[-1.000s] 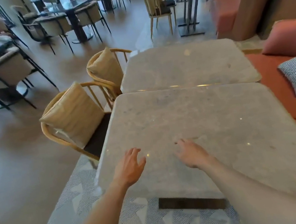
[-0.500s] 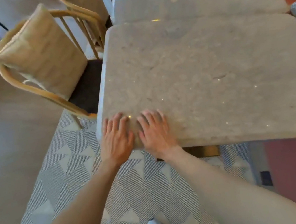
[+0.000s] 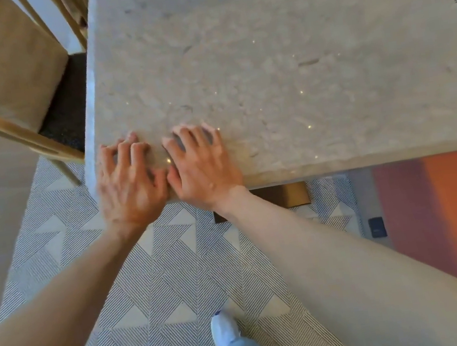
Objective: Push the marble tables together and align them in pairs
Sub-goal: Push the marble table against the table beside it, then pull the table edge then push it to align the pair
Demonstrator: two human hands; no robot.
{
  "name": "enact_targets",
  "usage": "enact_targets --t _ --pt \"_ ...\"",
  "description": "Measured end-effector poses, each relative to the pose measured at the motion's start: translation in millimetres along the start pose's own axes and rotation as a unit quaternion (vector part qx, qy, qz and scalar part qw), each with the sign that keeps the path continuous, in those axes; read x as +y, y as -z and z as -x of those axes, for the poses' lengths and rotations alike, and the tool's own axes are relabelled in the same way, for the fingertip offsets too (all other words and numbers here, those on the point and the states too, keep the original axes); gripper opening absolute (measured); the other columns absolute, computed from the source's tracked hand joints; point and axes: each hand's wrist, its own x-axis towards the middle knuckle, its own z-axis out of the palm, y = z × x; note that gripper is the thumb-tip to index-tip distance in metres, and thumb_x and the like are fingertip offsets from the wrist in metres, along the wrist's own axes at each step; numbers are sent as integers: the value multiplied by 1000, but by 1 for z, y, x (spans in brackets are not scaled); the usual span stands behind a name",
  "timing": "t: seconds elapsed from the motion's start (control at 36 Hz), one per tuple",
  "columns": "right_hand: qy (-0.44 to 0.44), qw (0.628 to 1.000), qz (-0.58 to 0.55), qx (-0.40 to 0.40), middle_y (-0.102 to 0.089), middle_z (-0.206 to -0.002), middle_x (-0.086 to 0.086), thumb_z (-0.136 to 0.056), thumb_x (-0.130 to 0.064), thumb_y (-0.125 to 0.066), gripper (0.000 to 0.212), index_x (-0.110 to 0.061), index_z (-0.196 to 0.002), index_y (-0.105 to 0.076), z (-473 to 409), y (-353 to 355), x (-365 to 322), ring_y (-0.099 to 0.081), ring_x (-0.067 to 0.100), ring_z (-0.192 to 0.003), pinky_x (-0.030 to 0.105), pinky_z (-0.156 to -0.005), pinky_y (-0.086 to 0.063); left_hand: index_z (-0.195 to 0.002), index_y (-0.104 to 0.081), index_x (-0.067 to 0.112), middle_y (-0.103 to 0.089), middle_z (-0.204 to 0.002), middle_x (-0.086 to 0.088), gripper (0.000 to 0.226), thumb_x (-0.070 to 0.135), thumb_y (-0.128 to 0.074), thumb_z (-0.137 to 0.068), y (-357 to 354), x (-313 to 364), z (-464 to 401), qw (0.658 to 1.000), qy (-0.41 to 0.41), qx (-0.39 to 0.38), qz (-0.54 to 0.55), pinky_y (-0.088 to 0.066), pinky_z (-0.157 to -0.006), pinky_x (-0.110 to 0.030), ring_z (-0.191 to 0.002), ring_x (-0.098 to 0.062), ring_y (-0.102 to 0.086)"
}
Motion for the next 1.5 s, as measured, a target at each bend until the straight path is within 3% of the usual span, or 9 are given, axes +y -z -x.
enact_targets --t 0.14,0.36,0.47,0.58,0.81,1.06,1.14,1.25,1.5 --pt "-9 1000 0 -13 -51 -141 7 -89 -40 -41 53 -17 -135 -52 0 -2 -1 -43 25 -134 49 -115 -25 -110 -54 10 -60 -125 -11 33 26 -49 -81 2 0 -1 999 24 -22 -6 -43 -88 -45 -104 -34 -47" --pt "-5 981 -84 -177 -41 -150 3 -96 -38 -49 47 -17 -138 -47 -7 51 26 -39 21 -139 37 -115 -25 -107 -53 -7 -57 -106 -34 38 21 -56 -82 30 32 -32 974 129 -184 6 -39 -91 -55 -102 -48 -50" --pt "-99 969 -120 -194 -44 -143 11 -98 -30 -50 44 -8 -136 -48 11 114 90 -42 28 -133 45 -109 -33 -110 -58 -14 -57 -112 -37 30 -8 -64 -81 53 87 -75 955 146 -238 102 -34 -99 -52 -107 -50 -52" --pt "-212 942 -143 -216 -41 -144 12 -98 -30 -50 47 -8 -140 -45 28 176 169 -42 29 -134 48 -110 -35 -114 -61 -7 -61 -119 -27 28 1 -63 -87 65 161 -124 938 124 -277 169 -42 -93 -43 -104 -42 -60" --pt "-349 888 -230 -193 -47 -140 10 -94 -30 -54 43 -11 -133 -54 67 266 316 -48 27 -130 35 -108 -37 -107 -65 5 -70 -102 -14 18 13 -63 -91 57 337 -183 893 178 -301 285 -50 -82 -37 -89 -28 -63" --pt "-345 876 -271 -201 -66 -122 10 -90 -22 -57 26 -11 -112 -66 72 296 468 -60 26 -113 29 -90 -44 -105 -66 21 -68 -100 4 17 24 -65 -88 24 448 -215 885 239 -305 260 -42 -75 -21 -90 -14 -60" --pt "-324 885 -265 -204 -69 -118 12 -93 -22 -57 24 -9 -109 -68 56 308 499 -63 27 -111 29 -88 -46 -105 -66 20 -71 -104 0 18 24 -65 -88 18 469 -227 878 253 -315 258 -50 -89 -33 -98 -21 -64" --pt "-301 892 -263 -212 -71 -110 16 -90 -21 -62 23 -3 -102 -70 24 313 520 -64 30 -106 32 -84 -47 -103 -66 14 -71 -100 -6 13 18 -62 -91 5 489 -250 859 289 -289 309 -48 -74 -31 -89 -23 -65" --pt "-247 897 -272 -247 -69 -114 7 -90 -31 -65 29 -12 -112 -67 -29 294 514 -62 23 -107 30 -86 -45 -107 -65 8 -66 -100 -12 17 14 -58 -93 -33 518 -289 781 384 -229 436 -53 -92 -44 -100 -31 -64"
